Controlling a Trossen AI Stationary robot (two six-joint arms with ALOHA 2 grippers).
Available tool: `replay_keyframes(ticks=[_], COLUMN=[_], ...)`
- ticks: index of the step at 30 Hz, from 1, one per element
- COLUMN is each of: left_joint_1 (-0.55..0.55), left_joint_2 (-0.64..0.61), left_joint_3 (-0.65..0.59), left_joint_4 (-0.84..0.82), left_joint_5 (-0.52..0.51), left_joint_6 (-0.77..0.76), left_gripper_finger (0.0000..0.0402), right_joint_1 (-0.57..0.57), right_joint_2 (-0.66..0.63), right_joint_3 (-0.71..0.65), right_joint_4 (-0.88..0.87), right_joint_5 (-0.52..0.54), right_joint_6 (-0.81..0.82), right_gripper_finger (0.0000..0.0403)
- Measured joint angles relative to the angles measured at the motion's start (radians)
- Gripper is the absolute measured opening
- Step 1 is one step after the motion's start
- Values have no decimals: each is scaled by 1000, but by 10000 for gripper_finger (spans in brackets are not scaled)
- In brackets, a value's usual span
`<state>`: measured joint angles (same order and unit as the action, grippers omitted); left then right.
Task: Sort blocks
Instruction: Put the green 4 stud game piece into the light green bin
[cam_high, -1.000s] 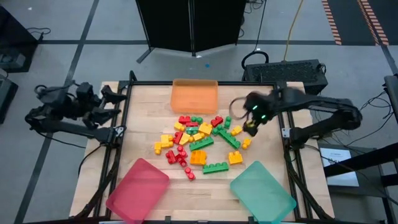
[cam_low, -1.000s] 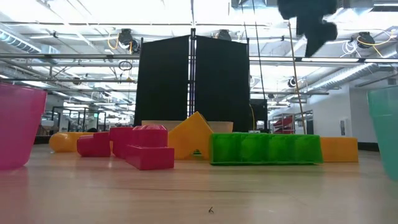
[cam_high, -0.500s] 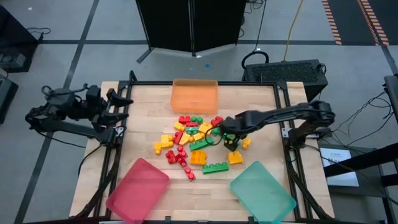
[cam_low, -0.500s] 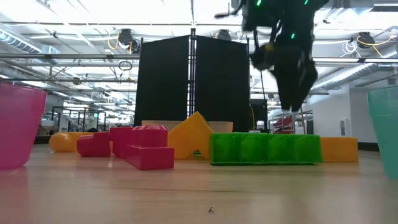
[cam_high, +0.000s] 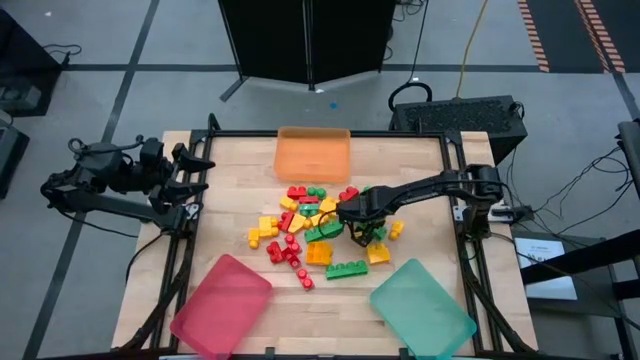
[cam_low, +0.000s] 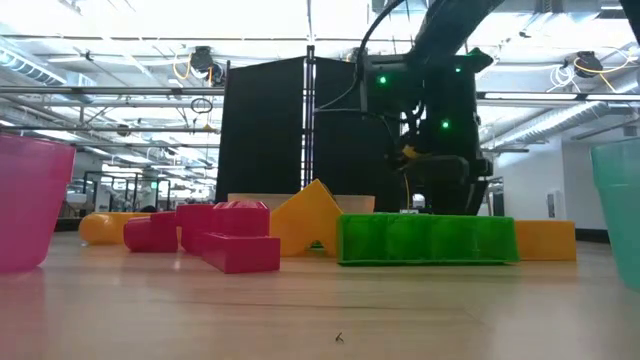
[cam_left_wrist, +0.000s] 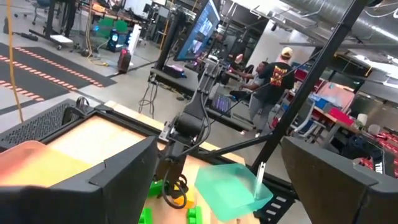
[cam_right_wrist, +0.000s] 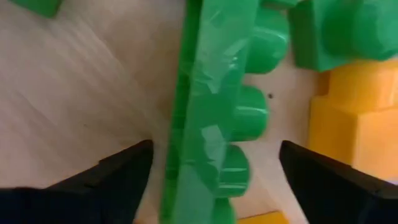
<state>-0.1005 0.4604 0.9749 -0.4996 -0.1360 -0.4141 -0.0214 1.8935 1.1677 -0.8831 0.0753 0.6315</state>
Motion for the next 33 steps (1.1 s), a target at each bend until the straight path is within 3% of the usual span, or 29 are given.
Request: replay_keyframes(ticks=[6,15,22,27,33], left_joint_1=[0,0,0,0,0], left_joint_2=[0,0,0,0,0], left_joint_3=[0,0,0,0,0], left_joint_4=[-24,-26,-27,-27,-27], left_joint_5=[0,0,0,0,-21], left_joint_6=[0,1,0,0,0], left_gripper_finger=[345,345,345,345,345], right_joint_1=[-4,-10,28,201,505], right_joint_2=[9,-43,-307,-493,-564], right_joint_3=[3,-5,-3,-1,-1], right_joint_4=[20,-19,-111,-138,-116], right_joint_5=[-28,-25,-18,-21,-22], right_joint_6=[5,38,147,323,615], right_gripper_finger=[150,147,147,147,147])
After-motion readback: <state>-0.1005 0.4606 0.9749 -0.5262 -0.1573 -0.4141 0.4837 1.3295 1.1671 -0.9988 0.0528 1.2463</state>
